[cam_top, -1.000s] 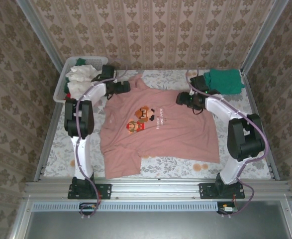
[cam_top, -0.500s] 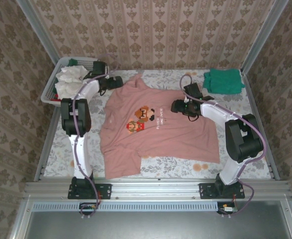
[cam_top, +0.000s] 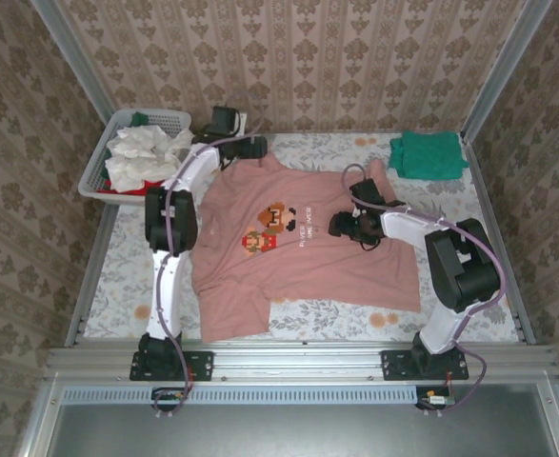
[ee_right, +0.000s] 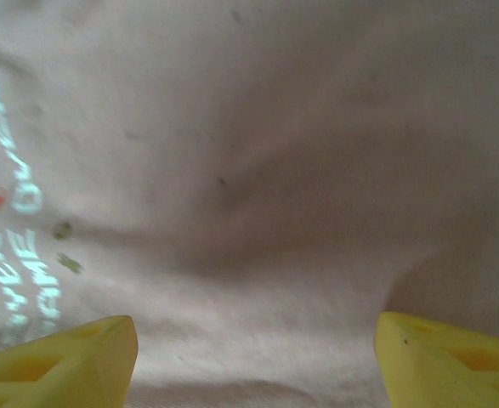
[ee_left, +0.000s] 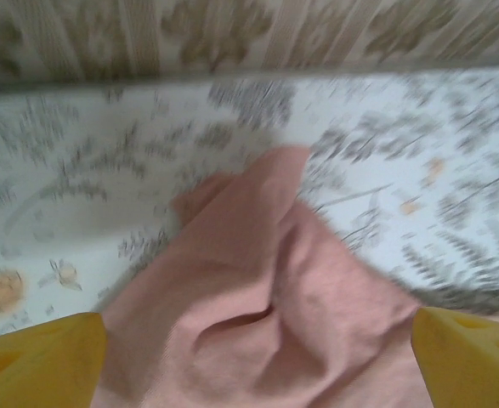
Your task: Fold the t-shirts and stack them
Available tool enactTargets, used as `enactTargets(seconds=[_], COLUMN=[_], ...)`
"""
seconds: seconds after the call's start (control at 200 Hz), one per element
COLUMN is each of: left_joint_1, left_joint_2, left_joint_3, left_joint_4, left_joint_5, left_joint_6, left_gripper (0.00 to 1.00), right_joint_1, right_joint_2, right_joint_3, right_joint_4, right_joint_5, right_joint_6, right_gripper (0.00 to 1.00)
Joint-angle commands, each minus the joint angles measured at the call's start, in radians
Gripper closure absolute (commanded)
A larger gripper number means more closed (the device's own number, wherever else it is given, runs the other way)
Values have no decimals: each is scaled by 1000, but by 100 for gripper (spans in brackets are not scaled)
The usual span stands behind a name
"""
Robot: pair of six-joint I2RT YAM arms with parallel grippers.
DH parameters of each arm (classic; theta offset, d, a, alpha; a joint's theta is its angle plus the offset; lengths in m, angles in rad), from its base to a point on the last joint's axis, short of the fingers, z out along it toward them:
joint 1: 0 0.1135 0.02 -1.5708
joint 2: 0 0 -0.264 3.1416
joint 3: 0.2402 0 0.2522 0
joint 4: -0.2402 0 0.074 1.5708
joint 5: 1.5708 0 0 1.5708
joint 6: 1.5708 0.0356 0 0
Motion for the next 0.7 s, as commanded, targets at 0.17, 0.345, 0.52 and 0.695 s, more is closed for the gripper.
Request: enactTargets(seconds=[0.17, 0.345, 0.52, 0.695], left_joint_1=[48, 100, 93, 49], left_joint_2=[54, 38, 33, -5], left_joint_3=[-22, -50, -9, 96], left_joint_4=[-192, -248, -299, -307], left_joint_5=[-186, -255, -267, -293], left_joint_6=[-13, -60, -44, 0], left_gripper=[51, 56, 43, 23], right_joint_1=[13, 20, 22, 31], right_joint_2=[-69, -81, -62, -39], right_joint_3=[-39, -68, -81, -83], right_joint_4=[24, 30, 27, 6], right_joint_5=[9, 18, 35, 53], right_joint_6=[21, 26, 34, 51], right_gripper=[24, 24, 24, 24])
